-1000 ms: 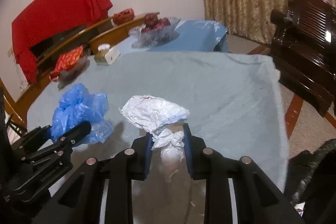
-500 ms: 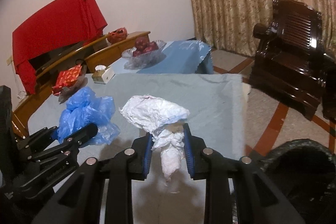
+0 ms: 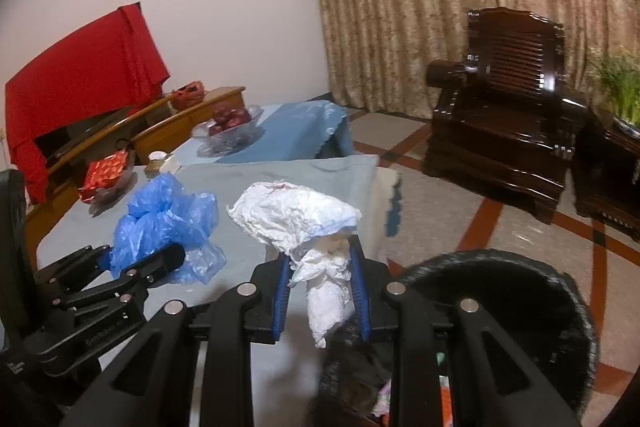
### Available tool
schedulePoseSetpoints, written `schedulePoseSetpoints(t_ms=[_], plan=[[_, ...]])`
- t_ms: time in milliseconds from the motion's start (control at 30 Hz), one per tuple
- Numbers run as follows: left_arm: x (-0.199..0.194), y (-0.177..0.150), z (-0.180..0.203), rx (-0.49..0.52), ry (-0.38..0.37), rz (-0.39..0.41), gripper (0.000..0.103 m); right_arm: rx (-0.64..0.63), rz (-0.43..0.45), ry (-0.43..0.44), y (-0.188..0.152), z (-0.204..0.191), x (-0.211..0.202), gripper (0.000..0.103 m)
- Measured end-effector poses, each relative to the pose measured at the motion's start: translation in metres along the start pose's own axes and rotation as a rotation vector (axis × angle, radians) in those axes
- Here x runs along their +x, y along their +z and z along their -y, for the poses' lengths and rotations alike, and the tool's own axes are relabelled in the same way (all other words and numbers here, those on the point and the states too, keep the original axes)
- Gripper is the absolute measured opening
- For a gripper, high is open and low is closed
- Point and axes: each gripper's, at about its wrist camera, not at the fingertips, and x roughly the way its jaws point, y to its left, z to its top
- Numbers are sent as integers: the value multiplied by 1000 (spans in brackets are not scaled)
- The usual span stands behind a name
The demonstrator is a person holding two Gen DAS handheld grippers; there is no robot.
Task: Collect trash
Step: 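Lift the blue bag and white cloth and carry both over the bin, then open both grippers to drop the blue bag and white cloth into the bin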
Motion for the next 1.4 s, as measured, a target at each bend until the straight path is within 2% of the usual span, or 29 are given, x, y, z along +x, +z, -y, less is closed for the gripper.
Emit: schedulePoseSetpoints(t_ms=[433, 733, 933, 1267, 1333, 1400], plan=[[8, -6, 78, 87, -114, -2, 45, 52, 12, -124, -22, 66, -45, 27], [24, -22, 125, 151, -188, -45, 45, 96, 1, -204, -41, 110, -62, 27], [40, -32, 146, 187, -225, -83, 46, 122, -30, -245, -54, 131, -61, 27], [76, -51, 166, 216, -237, -142, 46, 144, -99, -269, -77, 151, -40, 28], [82, -52, 165, 208, -246, -154, 50, 146, -106, -269, -78, 154, -38, 29], [84, -51, 164, 206, -234, -154, 62, 148, -120, -268, -80, 156, -33, 36]])
